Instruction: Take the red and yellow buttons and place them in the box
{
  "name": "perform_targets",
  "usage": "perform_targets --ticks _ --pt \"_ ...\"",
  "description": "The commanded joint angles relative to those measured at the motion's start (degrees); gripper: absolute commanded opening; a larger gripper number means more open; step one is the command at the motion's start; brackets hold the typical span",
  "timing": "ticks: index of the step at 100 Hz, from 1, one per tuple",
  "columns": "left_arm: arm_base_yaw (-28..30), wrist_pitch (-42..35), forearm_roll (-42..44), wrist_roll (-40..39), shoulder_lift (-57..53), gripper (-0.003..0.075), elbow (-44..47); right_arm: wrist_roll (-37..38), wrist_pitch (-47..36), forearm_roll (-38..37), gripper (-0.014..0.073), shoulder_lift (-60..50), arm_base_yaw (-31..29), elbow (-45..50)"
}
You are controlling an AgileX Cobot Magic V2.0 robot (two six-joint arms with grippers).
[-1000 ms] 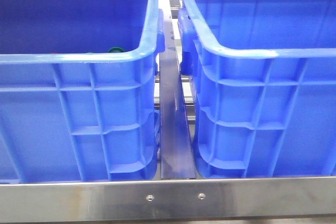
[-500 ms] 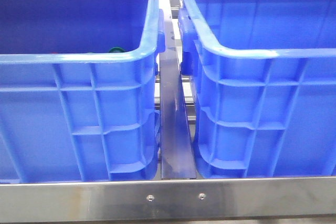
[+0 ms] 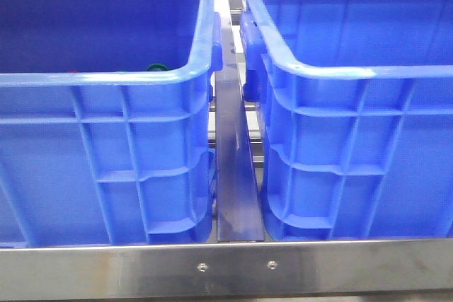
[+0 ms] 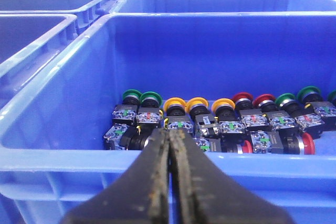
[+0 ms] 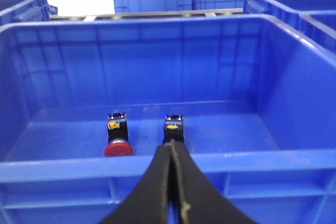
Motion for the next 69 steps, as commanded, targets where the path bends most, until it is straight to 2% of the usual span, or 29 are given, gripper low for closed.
perform_targets --ticks 1,69 --pt "0.03 -4.63 -0.01 -0.60 -1.70 -0.0020 1.08 -0.81 -4.98 -0.84 -0.0068 -1.08 -0.16 0.35" --pt "0.03 -4.63 -0.01 -0.60 -1.70 -0.0020 1.08 -1.55 -3.42 -0.56 -0.0068 -1.03 -0.16 0.35"
